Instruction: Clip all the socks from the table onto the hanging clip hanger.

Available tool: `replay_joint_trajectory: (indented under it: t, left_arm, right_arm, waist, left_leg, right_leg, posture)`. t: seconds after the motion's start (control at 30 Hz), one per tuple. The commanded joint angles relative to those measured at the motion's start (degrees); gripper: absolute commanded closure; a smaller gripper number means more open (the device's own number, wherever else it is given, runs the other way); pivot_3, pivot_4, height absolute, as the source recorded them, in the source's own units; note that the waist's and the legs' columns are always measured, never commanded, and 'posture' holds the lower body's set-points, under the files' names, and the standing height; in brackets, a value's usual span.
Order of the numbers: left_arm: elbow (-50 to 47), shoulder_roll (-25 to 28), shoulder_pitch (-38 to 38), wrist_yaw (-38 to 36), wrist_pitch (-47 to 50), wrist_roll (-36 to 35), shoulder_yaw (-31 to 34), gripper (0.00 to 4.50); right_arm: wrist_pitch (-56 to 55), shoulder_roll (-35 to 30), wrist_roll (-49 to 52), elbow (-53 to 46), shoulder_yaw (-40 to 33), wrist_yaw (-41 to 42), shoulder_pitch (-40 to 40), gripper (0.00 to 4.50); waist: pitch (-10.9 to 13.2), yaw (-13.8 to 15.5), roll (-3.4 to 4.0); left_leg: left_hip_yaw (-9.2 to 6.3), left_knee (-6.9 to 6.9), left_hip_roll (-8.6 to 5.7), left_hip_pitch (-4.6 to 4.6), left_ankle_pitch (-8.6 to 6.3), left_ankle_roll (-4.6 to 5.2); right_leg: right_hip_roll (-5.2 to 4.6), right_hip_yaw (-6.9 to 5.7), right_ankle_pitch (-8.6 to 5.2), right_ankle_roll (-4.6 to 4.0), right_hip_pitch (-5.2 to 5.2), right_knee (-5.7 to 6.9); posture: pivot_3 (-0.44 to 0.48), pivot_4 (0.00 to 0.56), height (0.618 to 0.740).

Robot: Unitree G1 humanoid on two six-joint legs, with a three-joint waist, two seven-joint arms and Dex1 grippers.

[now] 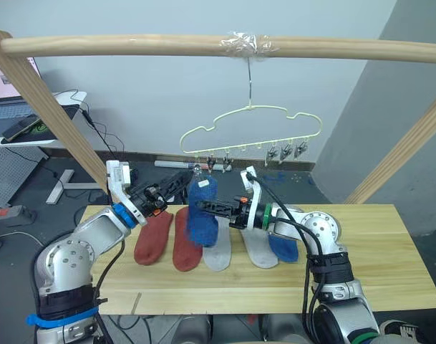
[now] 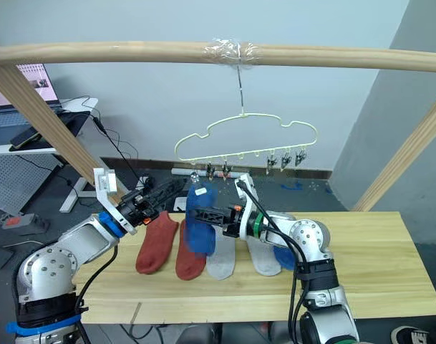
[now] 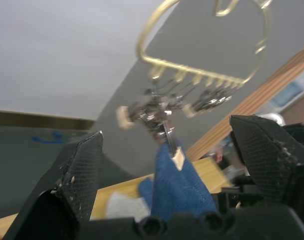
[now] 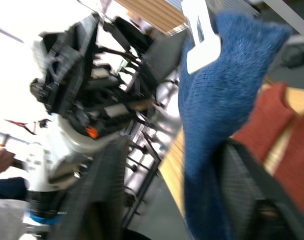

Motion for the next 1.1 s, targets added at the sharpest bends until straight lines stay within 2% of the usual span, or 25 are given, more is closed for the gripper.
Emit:
replay_joint_trajectory:
  t: [0.03, 0.07, 0.1, 0.27, 0.37, 0.5, 0.63, 0.73, 0.93, 1.1]
  left_arm:
    - [-3.88, 0.96, 1.15, -1.61, -2.72, 2.79, -0.98, 0.00]
    - [-4.43, 1.47, 1.91, -2.19, -3.86, 5.23, -2.31, 0.00]
    - [-4.77, 1.83, 2.42, -2.60, -4.71, 6.99, -3.27, 0.00]
    - [-5.27, -0.85, 3.60, -2.10, -8.06, 10.60, -6.03, 0.00]
    - [-4.68, -2.09, 3.31, -1.56, -11.33, 15.56, -8.69, 0.00]
    - [-3.07, -4.58, 1.58, 0.17, -18.68, 25.71, -14.23, 0.00]
    - [-1.70, -6.31, -0.70, 0.50, -25.21, 33.81, -18.58, 0.00]
    - [-0.76, -8.09, -1.75, -0.22, -29.08, 36.79, -20.33, 0.61]
    - [0.29, -12.26, -2.25, 1.81, -34.64, 43.00, -23.40, 2.41]
    - [4.52, -15.36, -4.11, 4.83, -38.83, 47.45, -23.57, 2.41]
  right_arm:
    - [-5.33, -3.20, -4.86, -1.31, 2.63, 2.71, -0.29, 0.49]
    - [-8.16, -5.98, -8.25, -2.31, 5.62, 4.31, 0.43, 0.12]
    - [-10.16, -7.88, -10.63, -2.96, 7.71, 5.53, 0.95, 0.05]
    - [-17.32, -15.54, -17.19, -11.29, 11.65, 7.73, 6.10, 0.05]
    - [-21.34, -17.63, -19.37, -15.31, 10.65, 7.69, 8.67, 0.05]
    - [-29.97, -18.48, -23.59, -18.97, 8.13, 5.98, 10.75, 0.05]
    - [-36.99, -20.72, -25.93, -22.71, 7.75, 8.69, 12.43, 0.05]
    - [-39.34, -20.95, -26.07, -23.42, 5.09, 7.72, 13.09, 0.00]
    - [-43.54, -21.60, -26.72, -24.68, 0.84, 6.95, 13.25, 0.00]
    - [-43.41, -21.27, -25.95, -27.35, 0.50, 6.51, 12.08, 0.00]
  waist:
    - [0.00, 0.06, 0.00]
    - [0.00, 0.07, 0.00]
    - [0.00, 0.07, 0.00]
    - [-0.01, 0.52, 0.00]
    - [-0.01, 0.46, 0.00]
    - [-0.01, 0.59, -0.01]
    - [-0.02, 0.56, -0.01]
    - [-0.02, 0.52, -0.02]
    - [-0.03, 0.48, -0.03]
    - [-0.02, 0.39, -0.02]
  left_leg:
    - [0.00, 0.00, 0.01, 0.00, 0.00, 0.00]
    - [0.00, 0.00, 0.01, -0.01, 0.00, 0.00]
    - [0.00, -0.01, 0.01, -0.01, 0.00, 0.00]
    - [0.02, -0.02, 0.01, -0.04, 0.00, 0.00]
    - [0.02, -0.01, 0.02, -0.03, 0.00, 0.00]
    - [0.03, 0.01, 0.02, -0.02, 0.01, -0.01]
    - [0.04, 0.05, 0.01, -0.03, 0.01, -0.03]
    - [0.04, 0.05, 0.01, -0.03, 0.01, -0.03]
    - [0.06, 0.06, 0.01, -0.03, 0.01, -0.02]
    - [0.06, 0.09, 0.01, -0.01, 0.02, -0.01]
  right_leg:
    - [0.00, 0.00, 0.00, 0.00, 0.00, 0.00]
    - [0.00, -0.01, 0.00, 0.00, -0.01, -0.01]
    - [0.00, -0.01, 0.00, 0.00, -0.01, -0.01]
    - [-0.02, 0.01, -0.01, 0.01, -0.01, -0.08]
    - [-0.02, 0.01, -0.01, 0.02, -0.01, -0.07]
    - [-0.02, 0.01, -0.01, 0.09, 0.02, -0.07]
    - [-0.02, 0.02, 0.03, 0.15, 0.04, -0.10]
    - [-0.02, 0.02, 0.06, 0.11, 0.04, -0.12]
    - [-0.02, 0.04, 0.09, 0.07, 0.05, -0.12]
    - [-0.01, 0.04, 0.09, 0.08, 0.06, -0.07]
  posture:
    - [0.014, 0.125, 0.740]
    - [0.014, 0.125, 0.740]
    - [0.014, 0.125, 0.740]
    - [0.003, 0.120, 0.740]
    - [-0.006, 0.117, 0.740]
    - [-0.028, 0.114, 0.740]
    - [-0.043, 0.114, 0.740]
    - [-0.053, 0.114, 0.740]
    - [-0.066, 0.114, 0.740]
    - [-0.084, 0.120, 0.740]
